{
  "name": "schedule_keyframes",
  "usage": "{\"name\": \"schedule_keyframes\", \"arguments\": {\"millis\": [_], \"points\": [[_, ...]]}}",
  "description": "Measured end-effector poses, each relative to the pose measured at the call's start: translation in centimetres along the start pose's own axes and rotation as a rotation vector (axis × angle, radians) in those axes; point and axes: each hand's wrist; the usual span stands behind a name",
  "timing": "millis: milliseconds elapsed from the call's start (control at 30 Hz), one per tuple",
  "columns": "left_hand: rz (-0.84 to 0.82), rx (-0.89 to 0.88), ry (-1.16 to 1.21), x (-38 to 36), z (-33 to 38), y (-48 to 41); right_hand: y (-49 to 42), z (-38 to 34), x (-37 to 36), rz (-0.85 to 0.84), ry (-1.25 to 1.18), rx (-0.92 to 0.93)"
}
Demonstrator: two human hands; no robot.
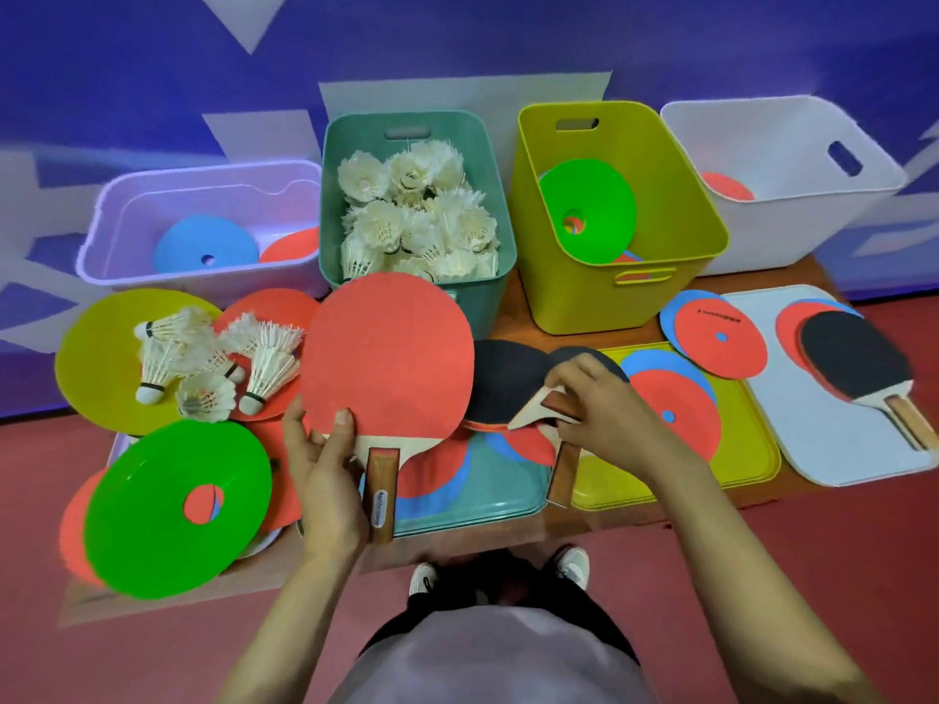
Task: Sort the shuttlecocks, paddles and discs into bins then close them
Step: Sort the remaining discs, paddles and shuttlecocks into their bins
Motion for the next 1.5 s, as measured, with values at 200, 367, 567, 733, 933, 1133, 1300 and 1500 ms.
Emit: {"name": "schedule_keyframes", "arguments": {"millis": [200, 367, 567, 733, 933, 1133, 1300, 1500], "points": [[-0.048, -0.132, 0.005, -7.3, 0.4, 1.0, 0.9, 6.1, 4.2, 0.228, -0.134, 0.122], [-0.013, -0.182, 0.032, -14.4, -1.1, 3.3, 0.9, 12.3, 8.4, 0.236, -0.229, 0.157], [0.035, -0.102, 0.240, -22.3, -1.2, 4.5, 1.0, 19.0, 13.8, 0.246, -0.564, 0.033], [0.078, -0.049, 0.360, -26.9, -0.3, 4.3, -0.2, 21.3, 16.9, 0.203, -0.878, -0.035], [0.022, 0.088, 0.316, -31.2, -0.7, 2.0, -4.1, 22.0, 19.9, 0.354, -1.121, -0.107], [-0.070, 0.193, 0.185, -36.0, -2.4, -0.9, -8.5, 22.4, 21.2, 0.480, -1.244, -0.215], [-0.138, 0.243, 0.084, -41.2, -4.1, -1.8, -12.6, 27.2, 24.3, 0.609, -0.991, -0.252], [-0.096, 0.206, 0.012, -48.7, -6.2, -3.3, -18.1, 37.5, 29.7, 0.426, -0.329, -0.121]]}}
Point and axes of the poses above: each hand's wrist, its own y-axis away from the middle knuckle, its own x-axis out of the back of the hand, z = x × y, and after that the axes turned 3 degrees about z, right-handed
